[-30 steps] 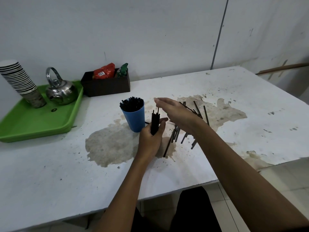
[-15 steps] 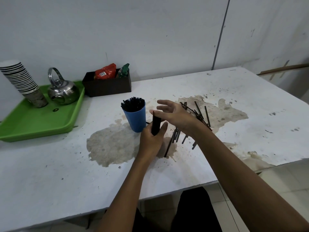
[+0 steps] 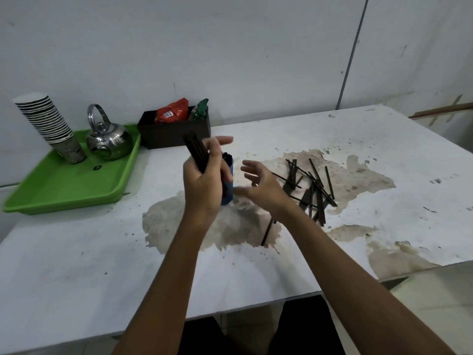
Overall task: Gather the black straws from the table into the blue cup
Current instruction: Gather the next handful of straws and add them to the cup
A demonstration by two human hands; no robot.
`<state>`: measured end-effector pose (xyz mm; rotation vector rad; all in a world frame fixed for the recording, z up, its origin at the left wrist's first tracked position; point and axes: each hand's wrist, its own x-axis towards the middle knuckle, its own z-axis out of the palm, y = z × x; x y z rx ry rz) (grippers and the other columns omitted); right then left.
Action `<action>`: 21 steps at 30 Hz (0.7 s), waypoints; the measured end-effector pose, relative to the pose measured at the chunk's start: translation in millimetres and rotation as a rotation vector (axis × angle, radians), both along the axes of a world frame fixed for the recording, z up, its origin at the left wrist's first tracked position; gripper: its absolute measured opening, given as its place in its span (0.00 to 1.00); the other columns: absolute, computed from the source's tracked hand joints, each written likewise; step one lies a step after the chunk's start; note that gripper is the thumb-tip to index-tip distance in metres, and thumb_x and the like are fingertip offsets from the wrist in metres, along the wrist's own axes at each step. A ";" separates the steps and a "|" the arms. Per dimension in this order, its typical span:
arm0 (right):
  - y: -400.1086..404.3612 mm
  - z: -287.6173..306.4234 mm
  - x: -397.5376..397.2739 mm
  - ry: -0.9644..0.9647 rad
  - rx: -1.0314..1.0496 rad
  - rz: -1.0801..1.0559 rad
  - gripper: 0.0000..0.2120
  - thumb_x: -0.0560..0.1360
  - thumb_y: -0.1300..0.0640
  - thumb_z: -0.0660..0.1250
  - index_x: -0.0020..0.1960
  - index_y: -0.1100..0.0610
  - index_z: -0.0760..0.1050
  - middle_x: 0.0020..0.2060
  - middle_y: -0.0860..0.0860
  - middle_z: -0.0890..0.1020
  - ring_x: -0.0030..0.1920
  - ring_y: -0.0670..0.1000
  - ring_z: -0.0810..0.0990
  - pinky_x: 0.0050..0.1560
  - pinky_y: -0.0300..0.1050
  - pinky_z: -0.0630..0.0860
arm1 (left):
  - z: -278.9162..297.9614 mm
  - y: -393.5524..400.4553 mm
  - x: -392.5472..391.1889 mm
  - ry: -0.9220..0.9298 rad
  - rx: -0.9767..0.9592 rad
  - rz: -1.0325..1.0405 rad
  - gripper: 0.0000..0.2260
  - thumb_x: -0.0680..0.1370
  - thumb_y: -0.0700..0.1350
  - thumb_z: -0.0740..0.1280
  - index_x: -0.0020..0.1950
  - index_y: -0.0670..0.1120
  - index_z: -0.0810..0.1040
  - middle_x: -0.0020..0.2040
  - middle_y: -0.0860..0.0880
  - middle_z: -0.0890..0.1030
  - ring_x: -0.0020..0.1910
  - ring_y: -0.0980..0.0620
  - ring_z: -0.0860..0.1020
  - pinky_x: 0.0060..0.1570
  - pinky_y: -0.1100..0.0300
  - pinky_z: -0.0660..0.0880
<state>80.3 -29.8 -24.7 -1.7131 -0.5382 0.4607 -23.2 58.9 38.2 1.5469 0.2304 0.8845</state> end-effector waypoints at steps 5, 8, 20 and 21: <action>20.3 -29.6 -13.9 -0.369 -0.240 -0.101 0.44 0.62 0.40 0.79 0.72 0.55 0.67 0.68 0.51 0.73 0.69 0.52 0.68 0.71 0.50 0.63 | 19.5 27.6 9.6 -0.047 -0.005 0.071 0.13 0.85 0.48 0.56 0.54 0.44 0.78 0.29 0.51 0.79 0.33 0.56 0.79 0.45 0.66 0.74; 23.8 -37.9 -18.0 -0.509 -0.235 -0.212 0.41 0.62 0.32 0.74 0.67 0.55 0.73 0.61 0.50 0.78 0.64 0.49 0.72 0.76 0.55 0.51 | 20.8 39.3 18.3 -0.003 -0.024 0.109 0.16 0.85 0.51 0.55 0.57 0.44 0.78 0.33 0.51 0.83 0.42 0.56 0.82 0.54 0.62 0.70; 29.1 -42.0 -19.0 -0.681 -0.231 -0.237 0.26 0.68 0.35 0.71 0.57 0.52 0.78 0.48 0.42 0.76 0.56 0.45 0.72 0.76 0.50 0.50 | -2.4 50.8 47.8 0.186 0.046 0.017 0.17 0.84 0.55 0.53 0.57 0.53 0.81 0.51 0.62 0.83 0.56 0.69 0.76 0.60 0.66 0.64; 28.9 -42.2 -19.1 -0.678 -0.224 -0.237 0.26 0.68 0.35 0.71 0.56 0.52 0.78 0.47 0.42 0.75 0.55 0.45 0.72 0.76 0.50 0.51 | -6.2 52.6 48.1 0.229 0.069 0.024 0.17 0.84 0.57 0.53 0.57 0.58 0.81 0.52 0.65 0.81 0.54 0.73 0.75 0.61 0.65 0.64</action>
